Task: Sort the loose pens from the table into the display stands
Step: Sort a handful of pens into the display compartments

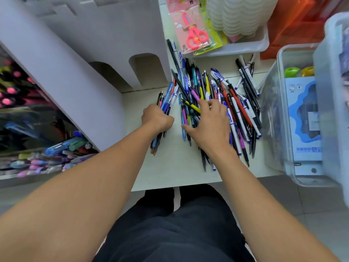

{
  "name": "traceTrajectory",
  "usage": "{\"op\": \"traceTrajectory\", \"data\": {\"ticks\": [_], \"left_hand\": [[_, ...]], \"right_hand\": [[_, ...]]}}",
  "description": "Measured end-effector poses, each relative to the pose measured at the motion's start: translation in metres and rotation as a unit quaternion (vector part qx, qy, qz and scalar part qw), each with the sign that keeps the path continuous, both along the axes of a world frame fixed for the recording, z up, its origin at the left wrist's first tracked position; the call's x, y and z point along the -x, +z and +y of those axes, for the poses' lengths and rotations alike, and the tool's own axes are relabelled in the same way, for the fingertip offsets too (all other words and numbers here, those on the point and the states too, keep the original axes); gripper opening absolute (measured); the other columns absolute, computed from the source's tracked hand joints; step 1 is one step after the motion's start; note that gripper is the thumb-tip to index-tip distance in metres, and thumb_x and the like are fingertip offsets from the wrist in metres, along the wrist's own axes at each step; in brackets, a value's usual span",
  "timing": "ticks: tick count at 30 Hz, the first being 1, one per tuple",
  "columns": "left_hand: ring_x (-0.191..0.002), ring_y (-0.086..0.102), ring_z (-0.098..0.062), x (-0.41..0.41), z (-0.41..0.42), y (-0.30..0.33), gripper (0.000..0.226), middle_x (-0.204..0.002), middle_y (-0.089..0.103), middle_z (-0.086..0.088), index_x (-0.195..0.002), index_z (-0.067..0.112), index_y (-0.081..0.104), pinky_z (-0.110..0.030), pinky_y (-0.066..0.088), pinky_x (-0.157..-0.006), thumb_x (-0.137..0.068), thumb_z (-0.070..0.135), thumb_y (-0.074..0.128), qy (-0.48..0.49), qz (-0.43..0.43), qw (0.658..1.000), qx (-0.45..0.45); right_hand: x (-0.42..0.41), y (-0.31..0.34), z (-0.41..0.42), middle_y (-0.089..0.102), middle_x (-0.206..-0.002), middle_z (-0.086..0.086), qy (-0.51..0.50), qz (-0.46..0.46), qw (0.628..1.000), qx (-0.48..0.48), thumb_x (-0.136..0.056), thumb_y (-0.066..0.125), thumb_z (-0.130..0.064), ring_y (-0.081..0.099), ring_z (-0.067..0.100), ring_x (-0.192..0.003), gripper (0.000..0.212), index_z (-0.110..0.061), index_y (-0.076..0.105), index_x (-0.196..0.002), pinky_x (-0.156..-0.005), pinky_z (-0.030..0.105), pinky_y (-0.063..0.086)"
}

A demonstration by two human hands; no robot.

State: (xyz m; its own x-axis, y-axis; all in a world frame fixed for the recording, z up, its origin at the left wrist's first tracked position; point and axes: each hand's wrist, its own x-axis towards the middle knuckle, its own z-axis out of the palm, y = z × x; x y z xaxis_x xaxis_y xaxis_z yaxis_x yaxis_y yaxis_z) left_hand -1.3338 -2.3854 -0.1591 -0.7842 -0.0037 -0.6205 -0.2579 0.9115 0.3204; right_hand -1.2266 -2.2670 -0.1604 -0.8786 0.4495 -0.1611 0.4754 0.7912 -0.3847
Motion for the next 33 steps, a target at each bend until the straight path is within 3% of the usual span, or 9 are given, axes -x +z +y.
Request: {"op": "traceTrajectory", "data": {"ticks": [3, 8, 13, 15, 17, 18, 24, 28, 33], "left_hand": [[-0.073, 0.06, -0.023, -0.009, -0.013, 0.008, 0.024, -0.083, 0.058, -0.007, -0.096, 0.009, 0.058, -0.025, 0.047, -0.053, -0.077, 0.016, 0.071, 0.063, -0.046, 0.994, -0.075], [-0.055, 0.047, -0.024, -0.029, -0.041, 0.026, 0.015, -0.066, 0.052, -0.013, -0.085, 0.007, 0.056, -0.029, 0.042, -0.05, -0.075, 0.005, 0.068, 0.166, -0.123, 0.959, -0.192], [-0.056, 0.042, -0.024, -0.039, -0.059, 0.054, 0.019, -0.065, 0.046, -0.011, -0.08, 0.012, 0.05, -0.03, 0.039, -0.052, -0.079, 0.003, 0.066, 0.175, -0.144, 0.935, -0.271], [-0.06, 0.045, -0.024, -0.038, -0.064, 0.068, 0.022, -0.07, 0.046, -0.012, -0.078, 0.013, 0.049, -0.03, 0.039, -0.054, -0.08, -0.001, 0.066, 0.164, -0.153, 0.92, -0.321], [-0.057, 0.048, -0.021, -0.038, -0.065, 0.084, 0.019, -0.076, 0.049, -0.014, -0.081, 0.011, 0.053, -0.028, 0.04, -0.051, -0.082, -0.005, 0.065, 0.132, -0.184, 0.903, -0.365], [-0.055, 0.048, -0.019, -0.039, -0.065, 0.09, 0.018, -0.079, 0.05, -0.016, -0.083, 0.01, 0.055, -0.028, 0.04, -0.05, -0.081, -0.005, 0.065, 0.117, -0.202, 0.894, -0.382], [-0.052, 0.048, -0.016, -0.043, -0.061, 0.1, 0.021, -0.075, 0.057, -0.012, -0.087, 0.007, 0.057, -0.023, 0.041, -0.047, -0.071, -0.004, 0.063, 0.123, -0.281, 0.845, -0.437], [-0.05, 0.049, -0.016, -0.041, -0.06, 0.1, 0.011, -0.071, 0.063, -0.015, -0.083, 0.006, 0.059, -0.022, 0.044, -0.046, -0.09, -0.001, 0.062, 0.109, -0.3, 0.849, -0.422], [-0.06, 0.06, -0.02, -0.041, -0.053, 0.093, 0.012, -0.067, 0.062, -0.011, -0.081, 0.008, 0.062, -0.029, 0.054, -0.055, -0.089, 0.0, 0.066, 0.094, -0.281, 0.866, -0.402]], "right_hand": [[0.013, -0.013, -0.007, 0.047, -0.13, 0.013, 0.02, -0.025, 0.997, -0.064, -0.086, 0.074, -0.045, 0.045, 0.032, -0.116, 0.061, -0.015, 0.049, -0.132, -0.094, 0.042, 0.045], [0.019, -0.024, -0.016, 0.05, -0.111, 0.011, 0.019, 0.041, 0.999, 0.026, -0.092, 0.072, -0.027, 0.054, 0.028, -0.094, 0.035, -0.012, 0.057, -0.12, -0.071, 0.038, 0.052], [0.02, 0.02, -0.006, 0.057, -0.122, 0.002, -0.062, 0.137, 0.984, 0.094, -0.095, 0.066, -0.04, 0.052, 0.018, -0.116, 0.034, -0.021, 0.07, -0.123, -0.097, 0.037, 0.049], [0.027, 0.048, -0.006, 0.06, -0.117, -0.006, -0.126, 0.169, 0.932, 0.294, -0.1, 0.058, -0.042, 0.059, 0.011, -0.111, 0.03, -0.025, 0.068, -0.122, -0.098, 0.037, 0.052], [0.038, 0.071, -0.015, 0.059, -0.128, -0.007, -0.155, 0.124, 0.808, 0.554, -0.104, 0.05, -0.042, 0.064, 0.016, -0.114, 0.03, -0.03, 0.058, -0.131, -0.095, 0.036, 0.056], [0.045, 0.077, -0.019, 0.058, -0.133, -0.004, -0.152, 0.115, 0.767, 0.613, -0.106, 0.048, -0.04, 0.065, 0.02, -0.114, 0.031, -0.03, 0.055, -0.134, -0.091, 0.034, 0.057], [0.066, 0.092, -0.037, 0.069, -0.108, 0.011, -0.144, 0.219, 0.742, 0.617, -0.102, 0.047, 0.001, 0.073, 0.017, -0.075, 0.029, -0.018, 0.051, -0.125, -0.07, 0.03, 0.057], [0.067, 0.084, -0.046, 0.071, -0.101, 0.015, -0.124, 0.207, 0.782, 0.574, -0.104, 0.053, -0.014, 0.072, 0.02, -0.076, 0.015, -0.01, 0.064, -0.114, -0.07, 0.03, 0.059], [0.063, 0.077, -0.056, 0.072, -0.094, 0.017, -0.186, 0.189, 0.721, 0.639, -0.095, 0.067, -0.011, 0.071, 0.023, -0.076, 0.006, -0.009, 0.073, -0.097, -0.069, 0.036, 0.062]]}}
